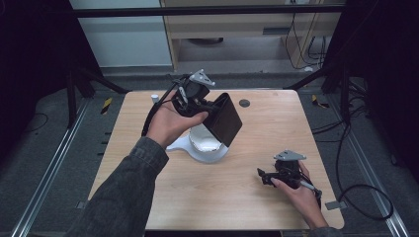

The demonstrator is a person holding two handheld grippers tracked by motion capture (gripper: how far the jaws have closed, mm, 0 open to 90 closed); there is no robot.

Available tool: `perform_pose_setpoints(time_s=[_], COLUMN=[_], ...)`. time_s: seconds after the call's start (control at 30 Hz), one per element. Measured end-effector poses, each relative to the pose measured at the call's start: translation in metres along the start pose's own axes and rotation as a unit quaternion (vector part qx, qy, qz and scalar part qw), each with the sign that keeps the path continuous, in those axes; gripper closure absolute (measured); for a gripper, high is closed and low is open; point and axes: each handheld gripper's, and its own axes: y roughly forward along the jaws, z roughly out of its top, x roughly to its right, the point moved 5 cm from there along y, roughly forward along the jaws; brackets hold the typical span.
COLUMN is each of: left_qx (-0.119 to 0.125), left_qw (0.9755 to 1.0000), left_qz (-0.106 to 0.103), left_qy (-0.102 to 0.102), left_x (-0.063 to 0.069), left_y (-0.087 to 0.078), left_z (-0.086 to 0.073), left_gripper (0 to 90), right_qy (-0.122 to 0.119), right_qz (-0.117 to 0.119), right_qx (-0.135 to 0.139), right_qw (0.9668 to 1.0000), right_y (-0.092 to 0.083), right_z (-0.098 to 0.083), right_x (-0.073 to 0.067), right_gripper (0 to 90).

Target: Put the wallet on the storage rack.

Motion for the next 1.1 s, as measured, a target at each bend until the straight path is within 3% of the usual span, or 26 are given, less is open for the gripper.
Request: perform_pose_setpoints(time_s=[0.2,0.63,0.93,1.1], left_qx=[0.001,-0.016,-0.024,-0.031], left_qw=[1.0000,0.9992,0.9989,0.9985], left_qz=[0.006,0.032,0.034,0.034], left_qy=[-0.005,-0.014,-0.024,-0.028], left_x=[-0.006,-0.017,-0.022,-0.025], left_y=[-0.007,-0.027,-0.023,-0.017], left_z=[0.000,-0.015,-0.028,-0.034], left_gripper=[80.6,80.5,80.5,80.5], right_qy=[0.012,0.011,0.019,0.018], right_qz=[-0.004,-0.021,-0.024,-0.021], right_qx=[-0.005,-0.028,-0.040,-0.028], right_qw=[0.9999,0.9993,0.9987,0.9992], right_y=[0.001,0.007,0.010,0.010], right_z=[-0.003,-0.009,-0.012,-0.013], right_x=[0.002,0.005,0.008,0.008], right_gripper=[7.6,7.1,6.1,5.5])
